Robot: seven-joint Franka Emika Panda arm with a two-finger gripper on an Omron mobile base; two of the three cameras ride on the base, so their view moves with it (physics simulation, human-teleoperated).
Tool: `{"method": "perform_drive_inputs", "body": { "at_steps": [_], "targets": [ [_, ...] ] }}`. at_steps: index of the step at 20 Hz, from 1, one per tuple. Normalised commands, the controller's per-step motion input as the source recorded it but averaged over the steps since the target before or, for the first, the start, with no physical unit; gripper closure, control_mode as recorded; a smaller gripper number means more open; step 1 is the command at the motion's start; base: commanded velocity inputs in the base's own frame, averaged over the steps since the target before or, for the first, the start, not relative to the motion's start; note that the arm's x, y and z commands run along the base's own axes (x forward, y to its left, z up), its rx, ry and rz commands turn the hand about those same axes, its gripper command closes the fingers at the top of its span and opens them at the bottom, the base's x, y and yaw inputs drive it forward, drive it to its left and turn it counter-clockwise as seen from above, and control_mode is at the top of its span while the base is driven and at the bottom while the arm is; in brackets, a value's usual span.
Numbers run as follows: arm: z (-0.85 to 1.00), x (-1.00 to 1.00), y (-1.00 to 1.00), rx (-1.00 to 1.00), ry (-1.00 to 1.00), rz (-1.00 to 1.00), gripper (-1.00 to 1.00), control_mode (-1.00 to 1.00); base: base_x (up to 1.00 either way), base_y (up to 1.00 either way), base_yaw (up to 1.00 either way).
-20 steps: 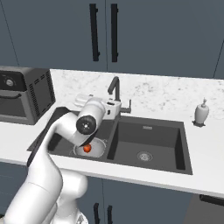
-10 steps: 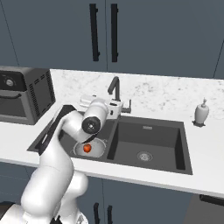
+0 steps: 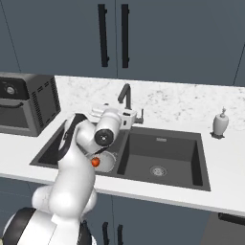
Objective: Put the colander in the sink, put the apple in the colander, and turn on the sink faucet and pour water over the colander.
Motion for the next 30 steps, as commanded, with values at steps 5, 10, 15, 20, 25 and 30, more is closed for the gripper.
{"method": "perform_drive_inputs", "body": {
  "at_steps": [5,10,15,20,25,30],
  "targets": [
    [-0.07,0.31,0.0,0.0,0.0,0.0,-1.0,-1.0,0.0,0.0,0.0],
    [0.0,0.29,0.0,0.0,0.0,0.0,-1.0,-1.0,0.0,0.0,0.0],
    [0.0,0.21,0.0,0.0,0.0,0.0,-1.0,-1.0,0.0,0.0,0.0],
    [0.0,0.2,0.0,0.0,0.0,0.0,-1.0,-1.0,0.0,0.0,0.0],
    [0.0,0.18,0.0,0.0,0.0,-0.02,-1.0,-1.0,0.0,0.0,0.0],
    [0.0,0.19,0.01,0.0,0.0,-0.02,-1.0,-1.0,0.0,0.0,0.0]
  ]
}}
